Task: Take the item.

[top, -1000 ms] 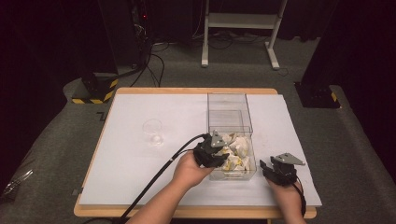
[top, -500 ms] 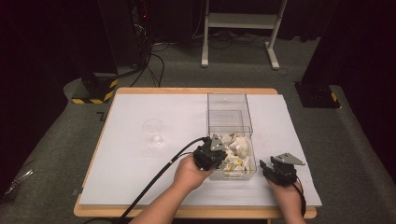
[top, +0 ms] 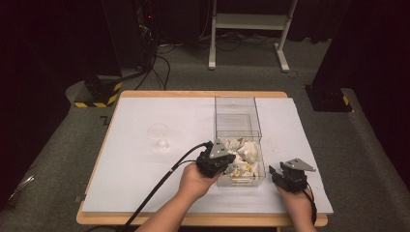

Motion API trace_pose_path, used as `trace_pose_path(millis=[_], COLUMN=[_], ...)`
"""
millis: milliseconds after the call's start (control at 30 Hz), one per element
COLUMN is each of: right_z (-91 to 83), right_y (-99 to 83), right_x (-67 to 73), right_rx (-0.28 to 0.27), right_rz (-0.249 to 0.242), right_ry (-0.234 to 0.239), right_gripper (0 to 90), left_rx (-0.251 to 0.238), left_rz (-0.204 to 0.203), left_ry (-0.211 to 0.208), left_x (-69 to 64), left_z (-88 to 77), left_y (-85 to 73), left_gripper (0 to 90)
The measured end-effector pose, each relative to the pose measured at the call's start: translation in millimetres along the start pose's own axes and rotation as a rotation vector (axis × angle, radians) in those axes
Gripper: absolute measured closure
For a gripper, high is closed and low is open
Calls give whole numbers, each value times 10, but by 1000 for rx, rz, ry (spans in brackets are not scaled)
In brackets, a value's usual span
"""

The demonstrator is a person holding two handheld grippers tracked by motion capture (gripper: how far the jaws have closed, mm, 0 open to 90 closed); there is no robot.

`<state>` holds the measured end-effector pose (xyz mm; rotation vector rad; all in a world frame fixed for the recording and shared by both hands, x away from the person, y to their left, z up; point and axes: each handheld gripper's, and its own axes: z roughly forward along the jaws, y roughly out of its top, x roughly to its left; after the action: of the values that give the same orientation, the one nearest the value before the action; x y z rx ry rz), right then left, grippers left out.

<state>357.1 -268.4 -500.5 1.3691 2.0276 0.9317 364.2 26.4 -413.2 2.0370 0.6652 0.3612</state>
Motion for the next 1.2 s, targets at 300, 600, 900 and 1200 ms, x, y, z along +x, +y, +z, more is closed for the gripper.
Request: trace_pose_path(millis=[300, 600, 900, 1200], right_z=[1, 0, -1, 0], right_y=[0, 0, -1, -1], right_x=[-3, -1, 6, 11], right_rx=[-1, -1, 2, 5], right_rz=[-1, 0, -6, -5], right_ry=[3, 2, 0, -3], right_gripper=[509, 509, 508, 507], left_rx=[-81, -129, -158, -194], left_rz=[-17, -40, -49, -58], left_ry=[0, 4, 18, 45], left_x=[43, 92, 140, 232], left_z=[-151, -251, -371, -551], left_y=[57, 88, 124, 159], left_gripper=[900, 900, 900, 900])
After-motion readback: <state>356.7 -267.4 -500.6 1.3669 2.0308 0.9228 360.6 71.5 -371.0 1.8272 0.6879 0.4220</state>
